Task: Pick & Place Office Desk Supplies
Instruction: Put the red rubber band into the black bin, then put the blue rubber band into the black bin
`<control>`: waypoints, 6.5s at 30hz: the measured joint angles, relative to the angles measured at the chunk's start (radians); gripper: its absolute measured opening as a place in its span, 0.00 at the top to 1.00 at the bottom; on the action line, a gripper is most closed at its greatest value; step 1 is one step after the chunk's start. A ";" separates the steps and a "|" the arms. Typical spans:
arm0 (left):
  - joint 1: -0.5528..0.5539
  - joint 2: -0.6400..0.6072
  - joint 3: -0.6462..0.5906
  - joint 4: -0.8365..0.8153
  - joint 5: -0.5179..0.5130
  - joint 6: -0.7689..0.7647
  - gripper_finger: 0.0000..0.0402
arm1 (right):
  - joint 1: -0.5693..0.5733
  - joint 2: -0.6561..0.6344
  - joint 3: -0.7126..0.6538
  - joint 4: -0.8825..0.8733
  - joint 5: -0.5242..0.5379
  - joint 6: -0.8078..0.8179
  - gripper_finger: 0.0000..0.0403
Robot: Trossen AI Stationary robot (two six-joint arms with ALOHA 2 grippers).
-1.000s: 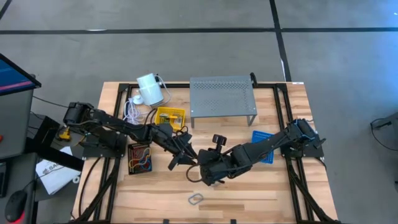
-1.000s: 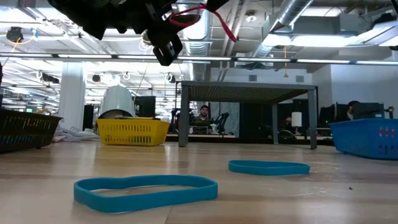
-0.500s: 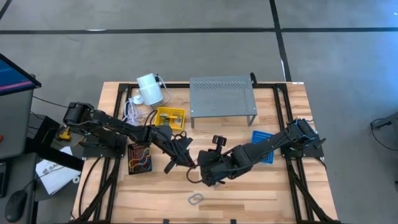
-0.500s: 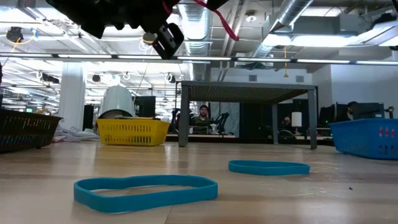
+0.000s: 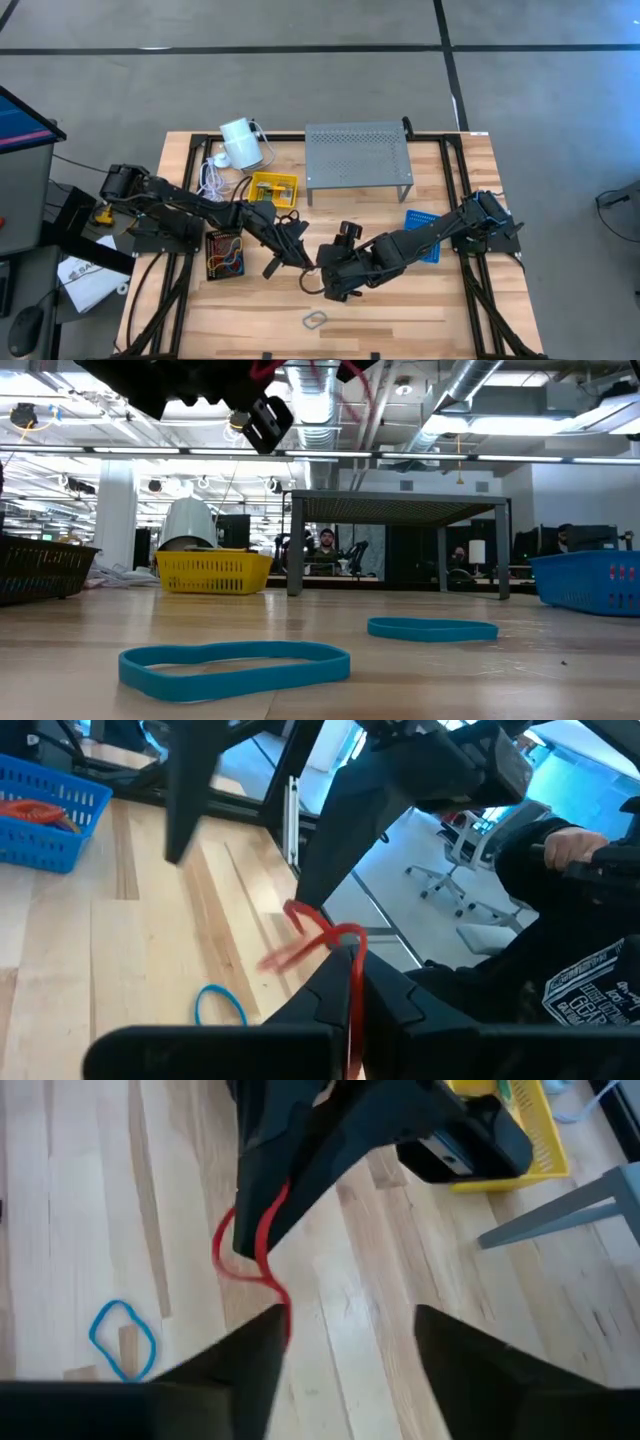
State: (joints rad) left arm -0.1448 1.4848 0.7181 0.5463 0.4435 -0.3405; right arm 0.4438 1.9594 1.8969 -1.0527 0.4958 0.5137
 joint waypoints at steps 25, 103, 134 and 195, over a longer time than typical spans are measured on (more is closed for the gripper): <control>0.000 -0.608 0.001 -0.738 -0.279 0.067 1.00 | -0.007 -0.092 0.015 -0.207 0.296 0.081 0.48; -0.230 -0.496 -0.051 -1.584 -0.439 -0.293 0.49 | 0.075 -0.185 -0.791 0.702 -0.289 0.061 0.59; -0.229 -0.556 -0.051 -0.820 -0.436 0.054 0.45 | 0.080 0.025 -0.673 0.604 -0.421 0.052 0.59; -0.227 -0.122 -0.054 -0.231 -0.737 0.672 0.45 | 0.029 -0.343 -0.635 0.678 -0.155 -0.004 1.00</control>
State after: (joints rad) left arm -0.3717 1.3623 0.6643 0.3151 -0.2937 0.3314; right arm 0.4728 1.6165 1.2621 -0.3746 0.3409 0.5099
